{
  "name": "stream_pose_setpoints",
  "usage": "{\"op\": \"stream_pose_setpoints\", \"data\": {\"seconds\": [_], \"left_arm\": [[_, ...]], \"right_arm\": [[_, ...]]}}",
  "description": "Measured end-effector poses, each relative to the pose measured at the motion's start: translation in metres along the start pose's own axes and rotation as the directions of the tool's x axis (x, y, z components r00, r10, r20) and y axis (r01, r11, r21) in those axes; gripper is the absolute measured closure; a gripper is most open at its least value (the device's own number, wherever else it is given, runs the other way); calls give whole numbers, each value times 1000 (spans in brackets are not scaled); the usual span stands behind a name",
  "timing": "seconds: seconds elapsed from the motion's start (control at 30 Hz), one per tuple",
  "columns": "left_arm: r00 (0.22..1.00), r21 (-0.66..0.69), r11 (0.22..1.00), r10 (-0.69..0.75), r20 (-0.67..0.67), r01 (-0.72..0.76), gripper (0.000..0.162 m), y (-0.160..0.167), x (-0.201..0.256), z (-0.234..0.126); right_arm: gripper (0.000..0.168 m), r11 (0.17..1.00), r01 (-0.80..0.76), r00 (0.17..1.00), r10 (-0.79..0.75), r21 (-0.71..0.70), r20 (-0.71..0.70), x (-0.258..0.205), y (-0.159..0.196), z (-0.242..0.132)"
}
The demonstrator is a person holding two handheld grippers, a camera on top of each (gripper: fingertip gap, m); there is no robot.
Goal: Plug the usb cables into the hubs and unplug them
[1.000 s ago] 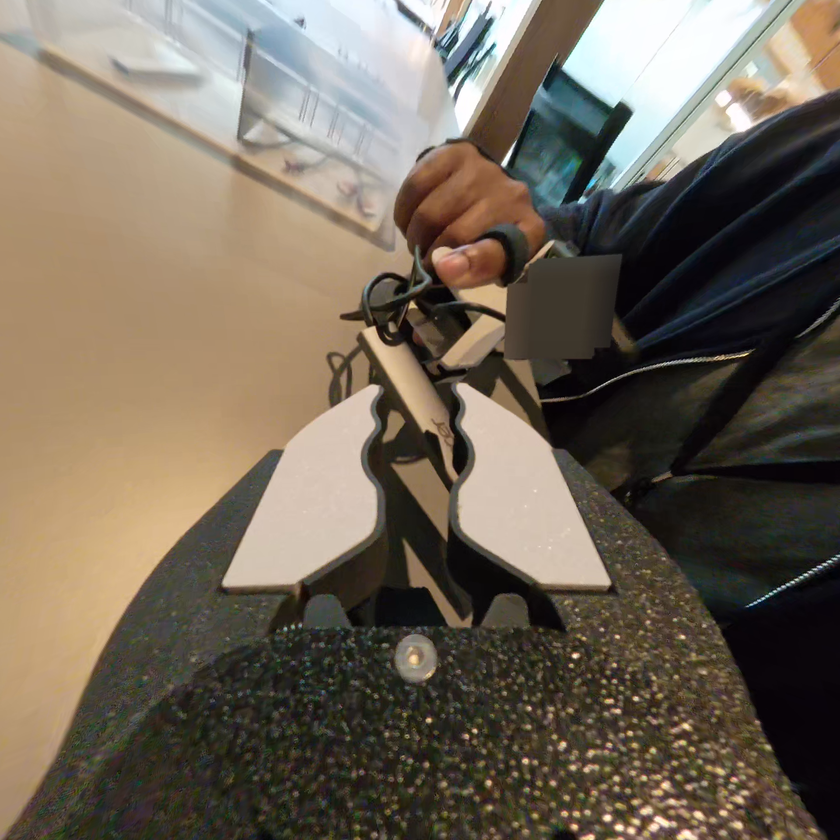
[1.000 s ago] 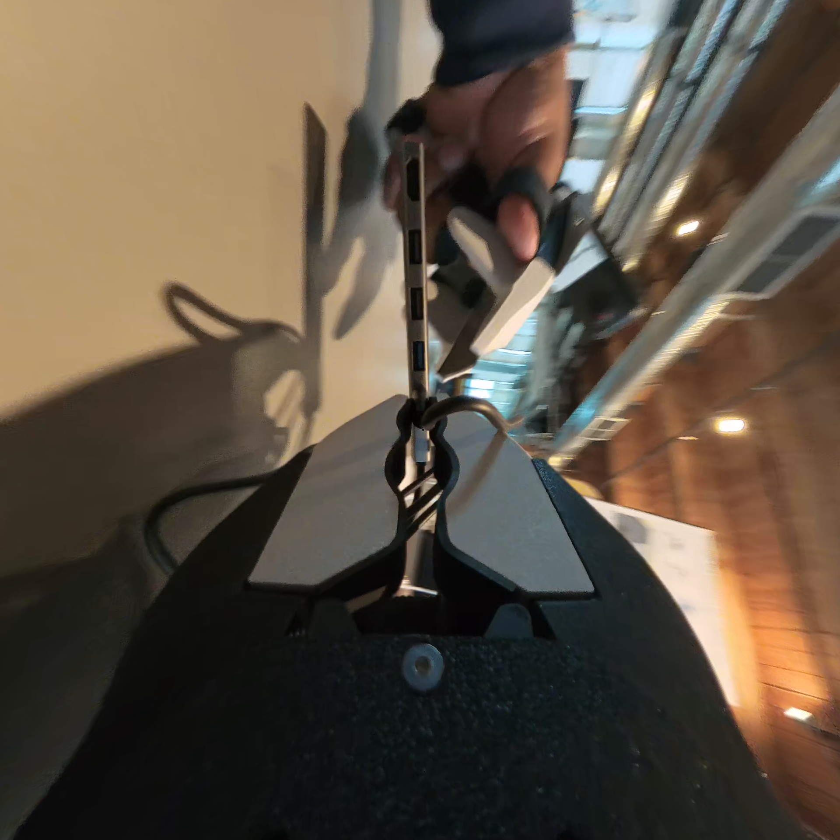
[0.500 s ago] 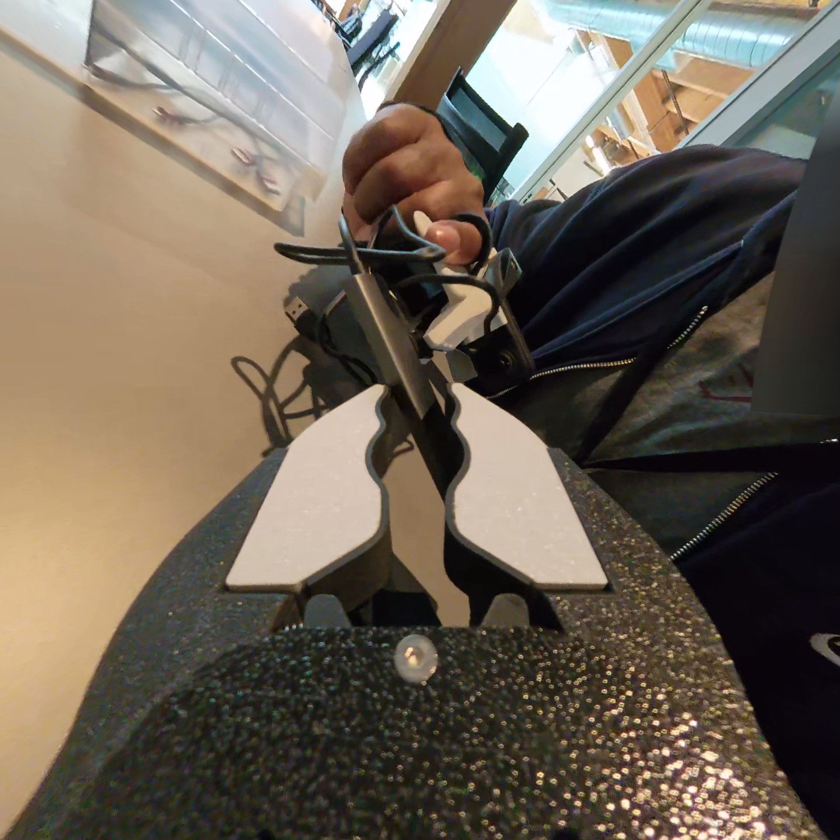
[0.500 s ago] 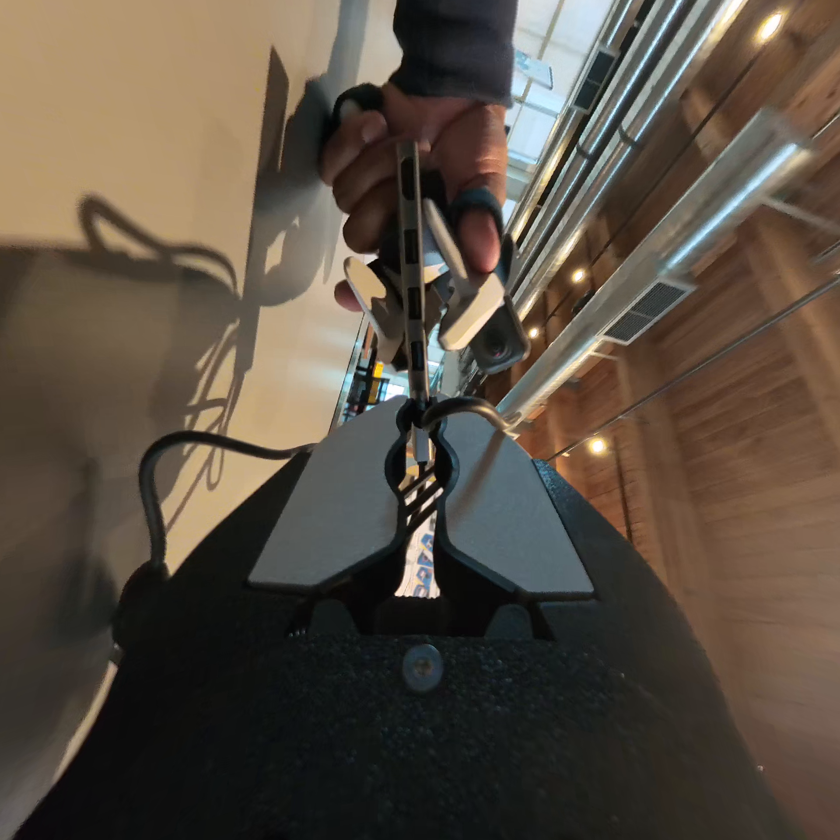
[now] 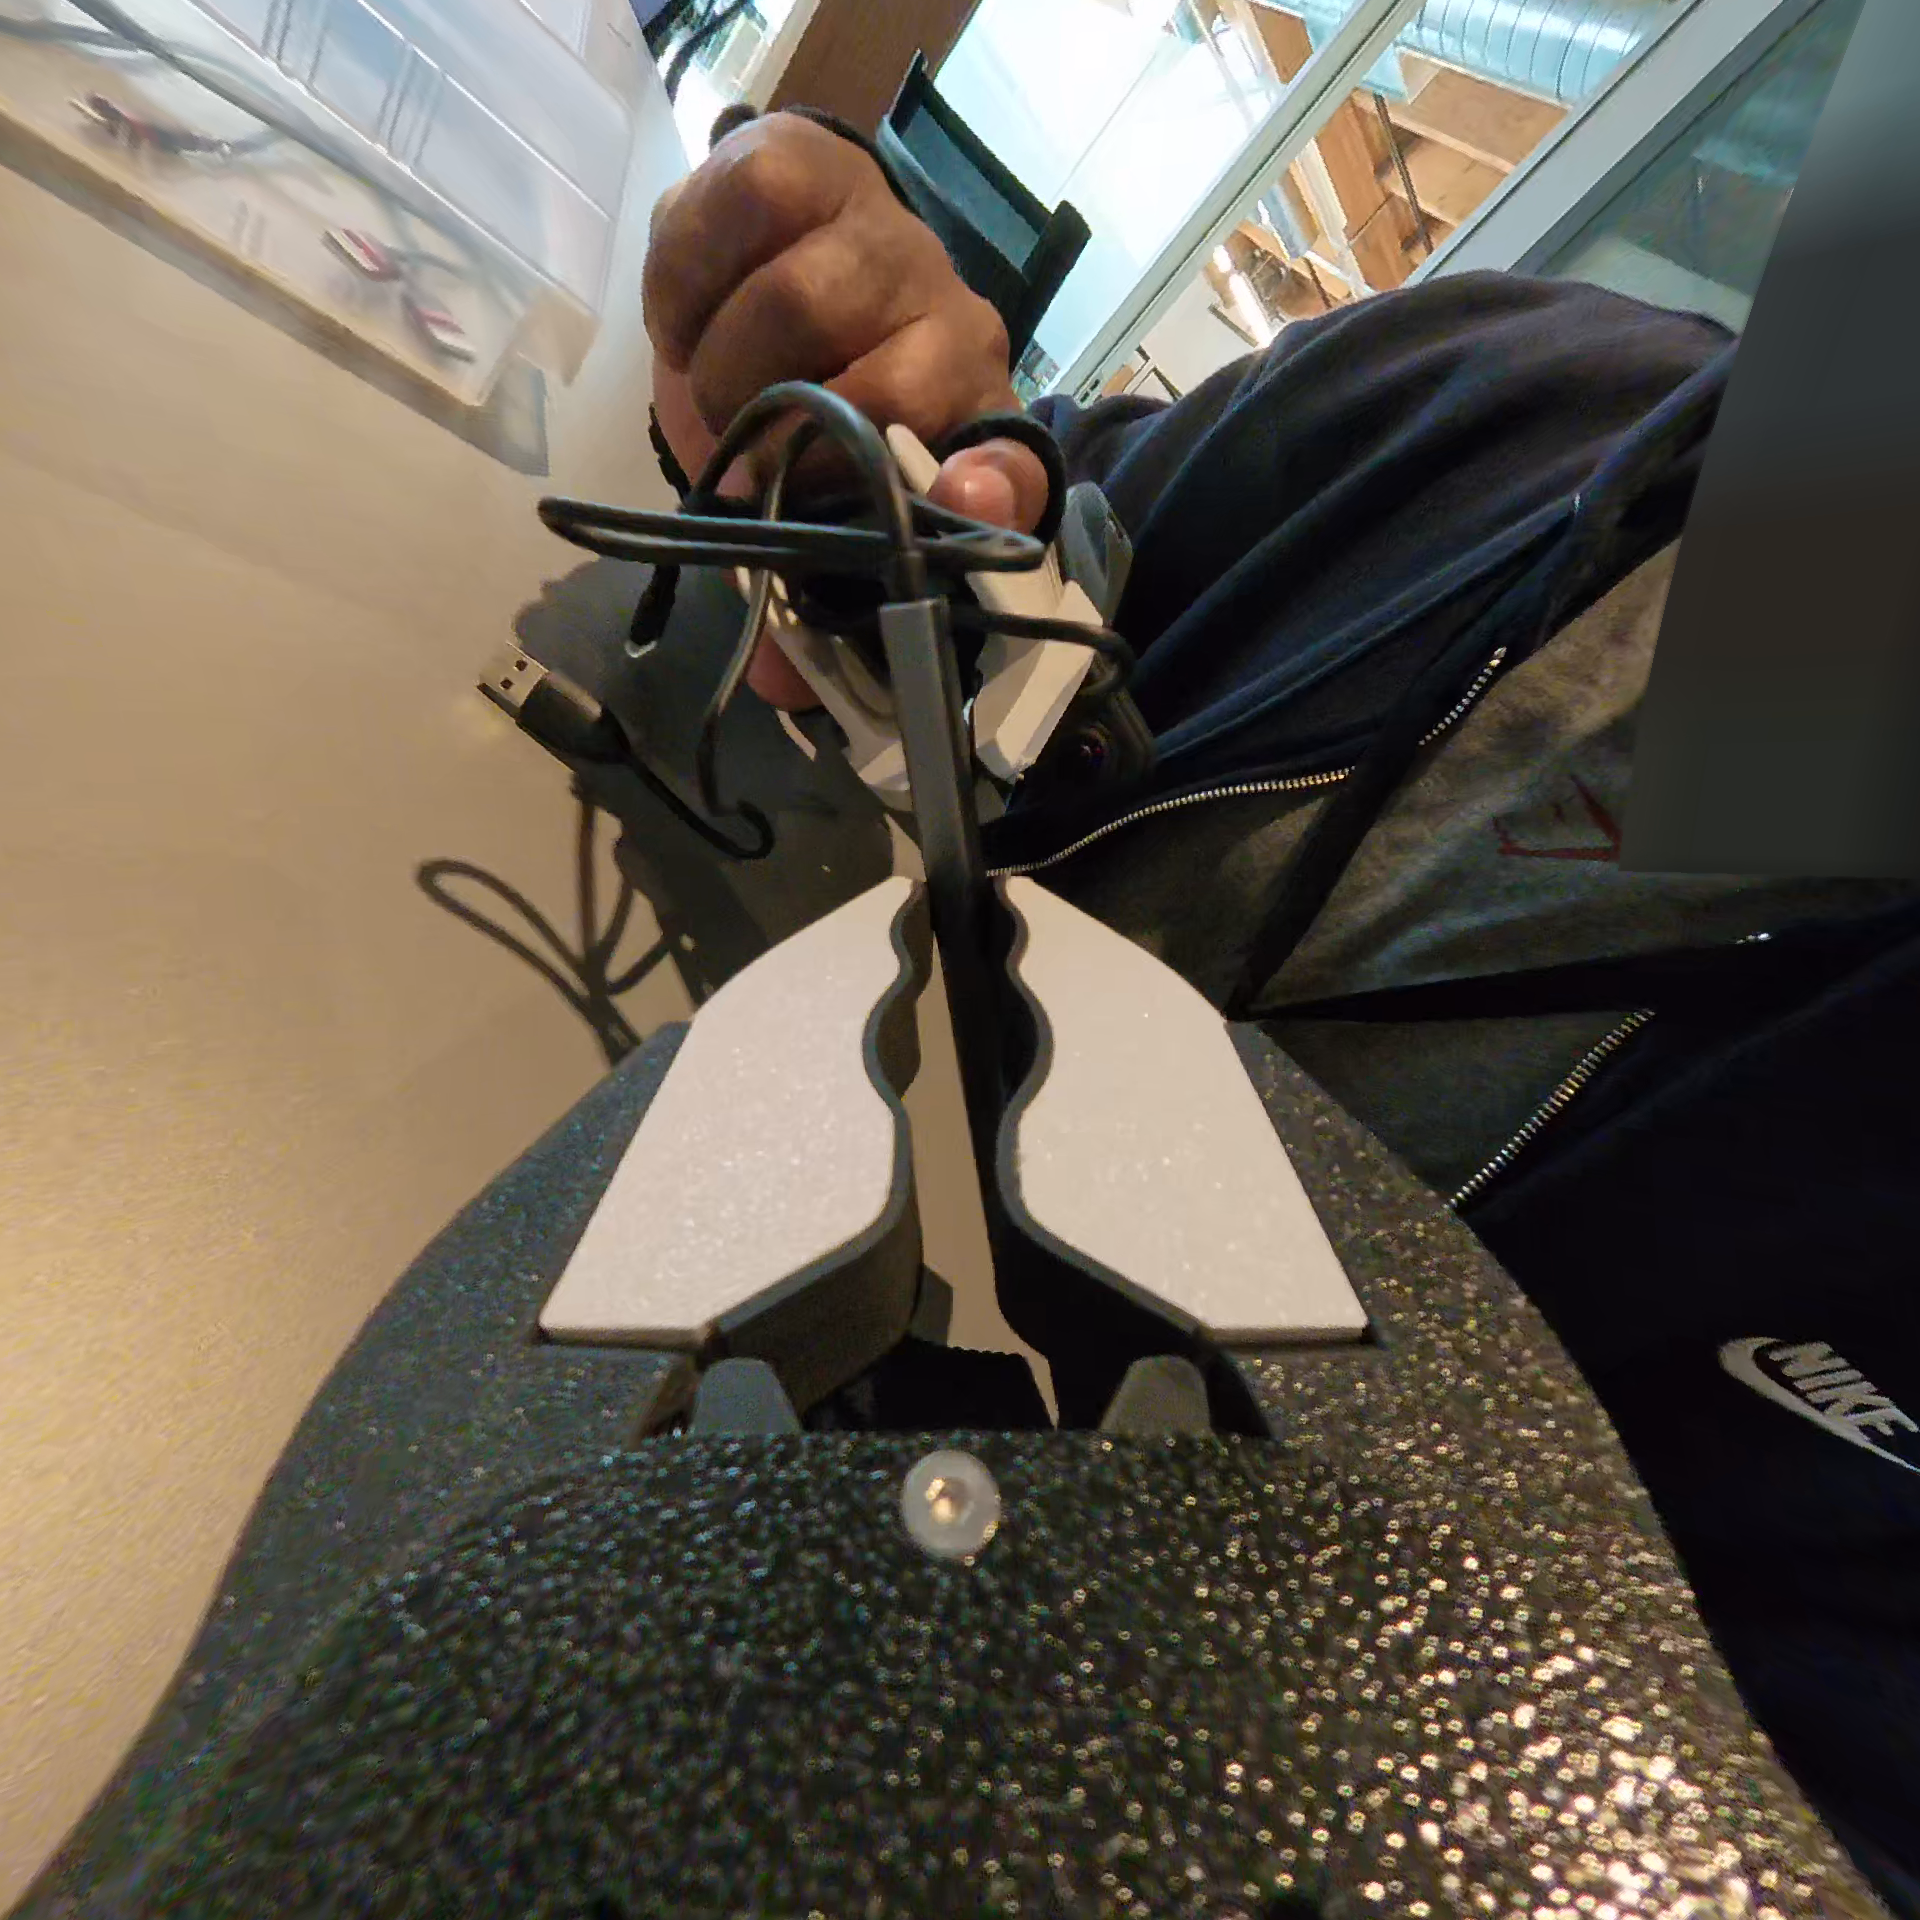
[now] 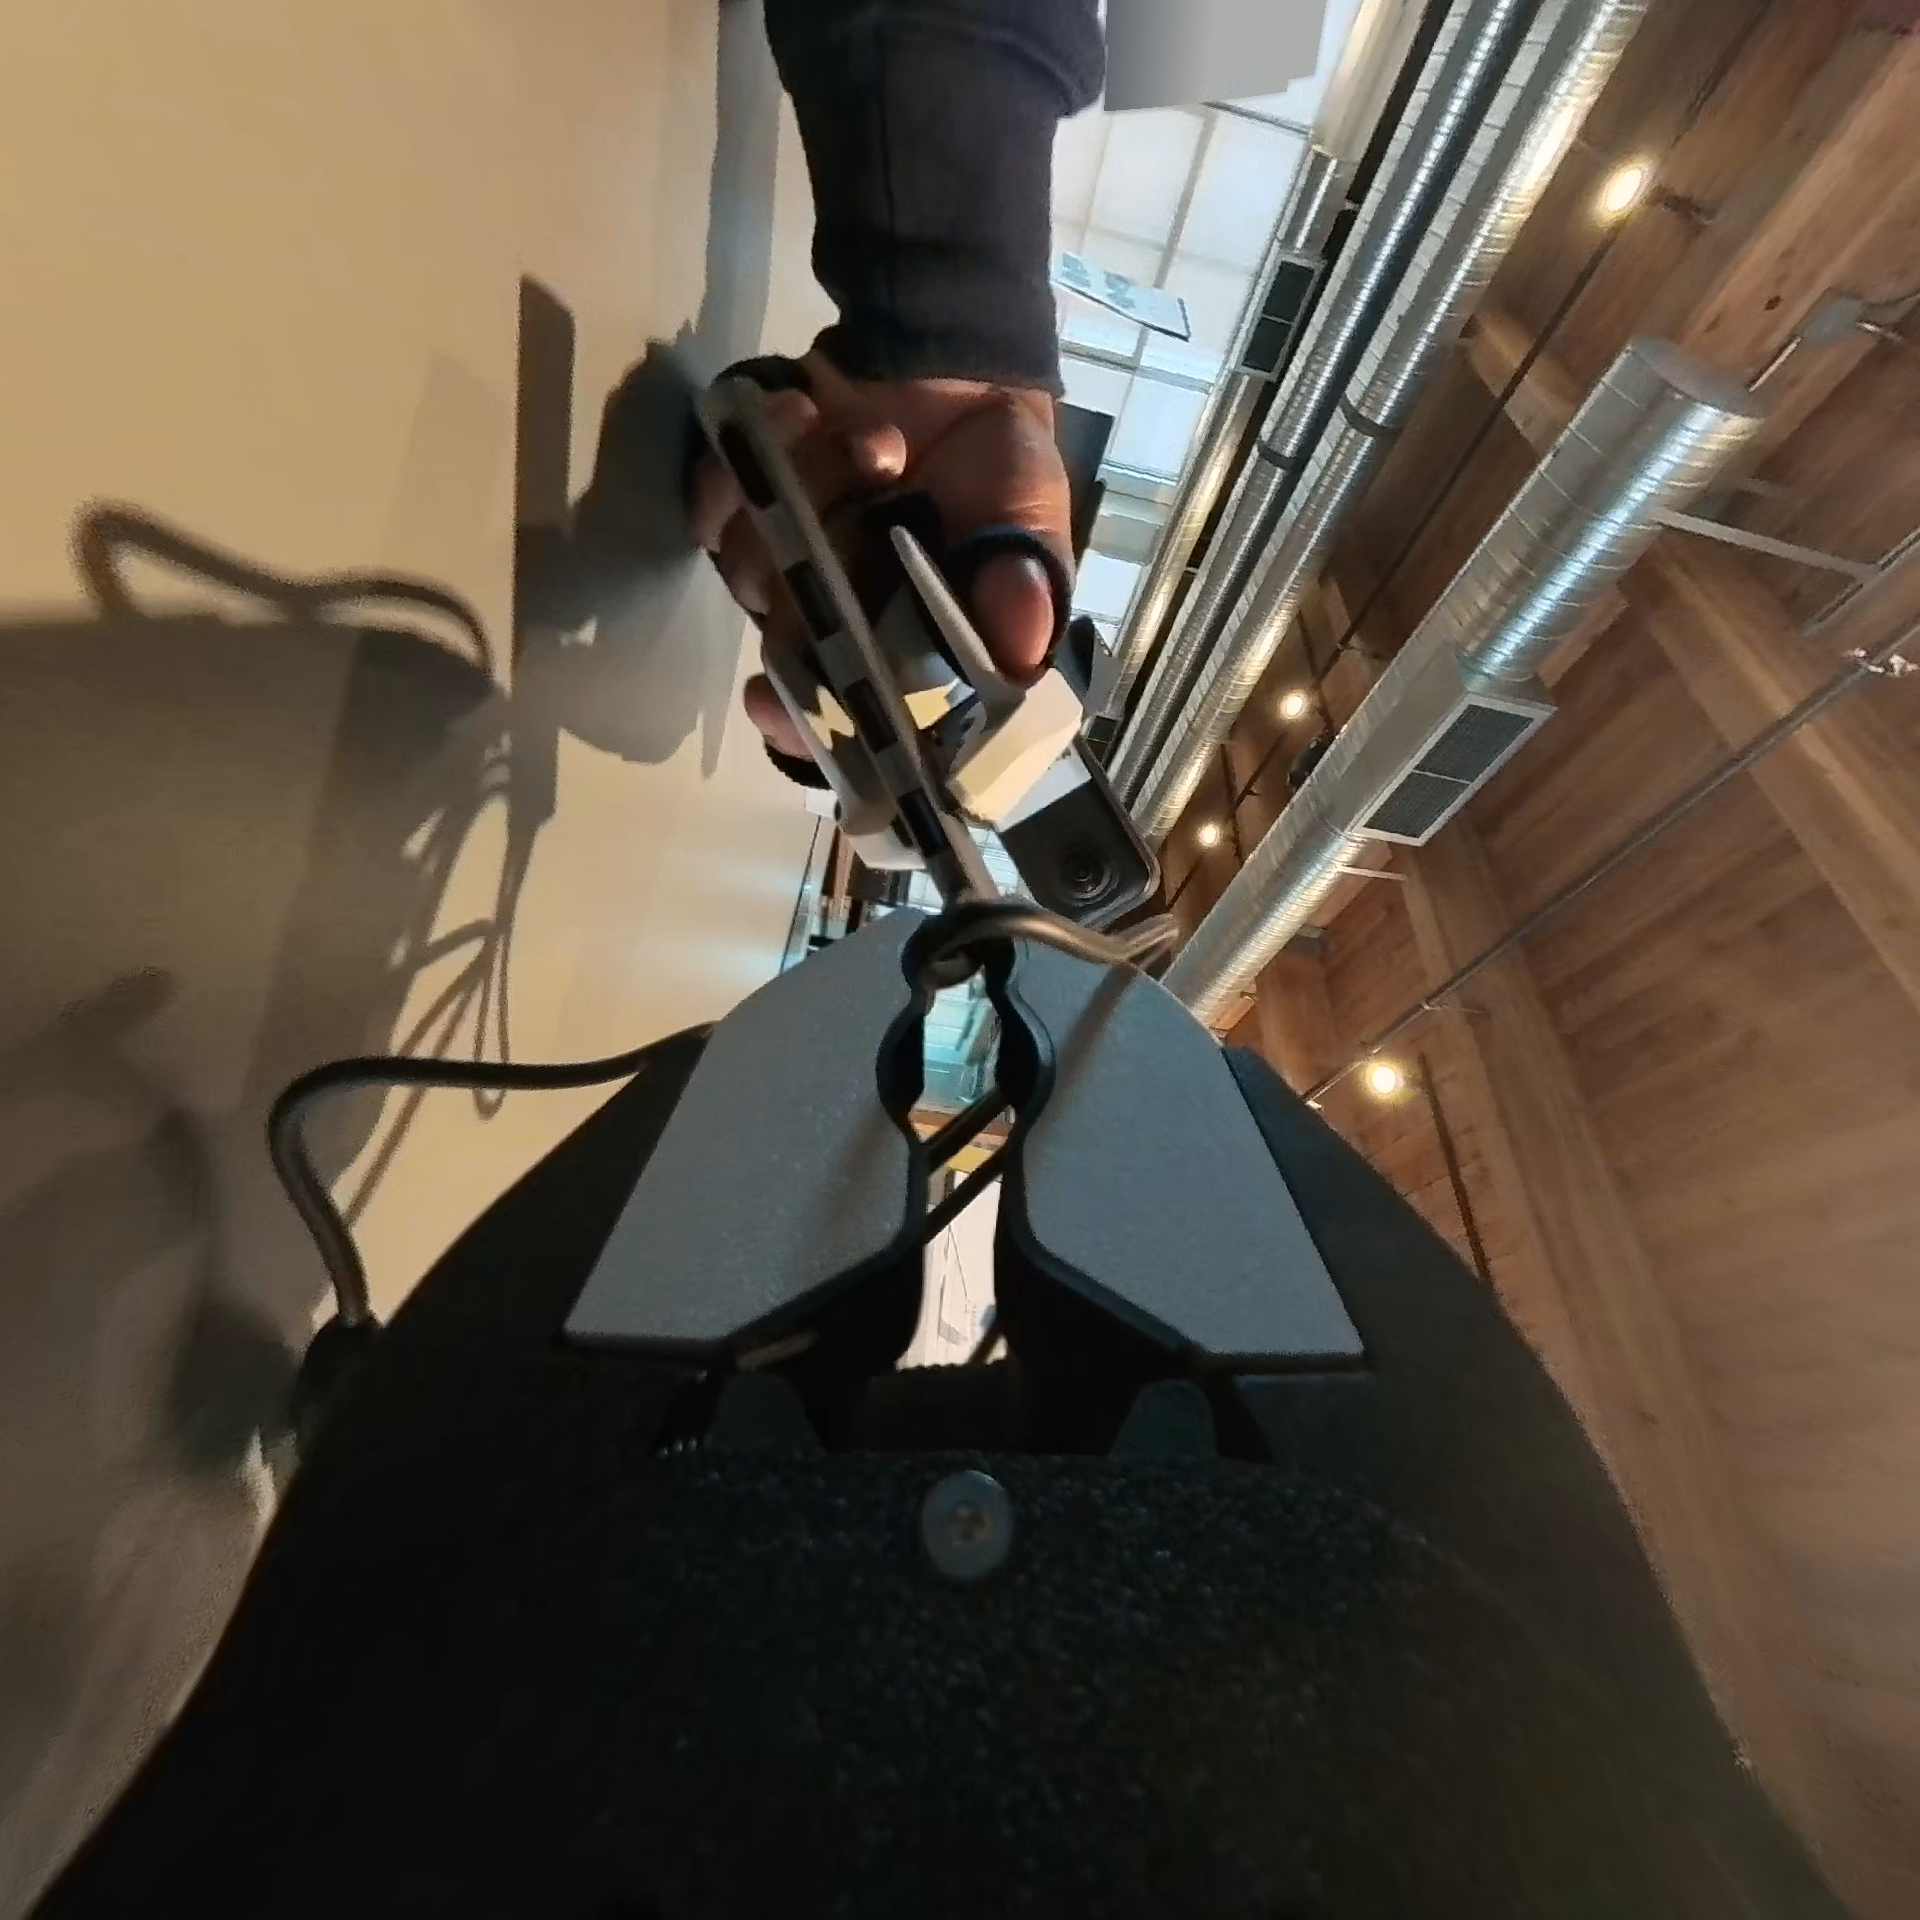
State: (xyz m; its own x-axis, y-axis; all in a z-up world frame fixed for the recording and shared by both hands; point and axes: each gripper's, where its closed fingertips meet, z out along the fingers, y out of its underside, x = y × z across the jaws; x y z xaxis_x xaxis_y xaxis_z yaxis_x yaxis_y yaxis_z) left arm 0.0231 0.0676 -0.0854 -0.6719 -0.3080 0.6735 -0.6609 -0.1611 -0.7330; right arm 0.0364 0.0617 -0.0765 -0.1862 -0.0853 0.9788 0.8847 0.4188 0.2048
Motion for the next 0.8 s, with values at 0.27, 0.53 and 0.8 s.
{"op": "stream_pose_setpoints", "data": {"seconds": [0.27,0.53,0.8], "left_arm": [[998,128,992,28,-62,-20,152,-18,10,-2],[997,300,953,48,-59,-28,152,-37,11,-23],[998,451,891,42,45,-58,152,-52,1,-42]], "right_arm": [[149,992,-91,992,82,-87,-96,15,14,7],[139,975,-136,982,109,-177,-152,26,34,2],[147,873,-361,932,345,-328,-110,19,68,-12]]}}
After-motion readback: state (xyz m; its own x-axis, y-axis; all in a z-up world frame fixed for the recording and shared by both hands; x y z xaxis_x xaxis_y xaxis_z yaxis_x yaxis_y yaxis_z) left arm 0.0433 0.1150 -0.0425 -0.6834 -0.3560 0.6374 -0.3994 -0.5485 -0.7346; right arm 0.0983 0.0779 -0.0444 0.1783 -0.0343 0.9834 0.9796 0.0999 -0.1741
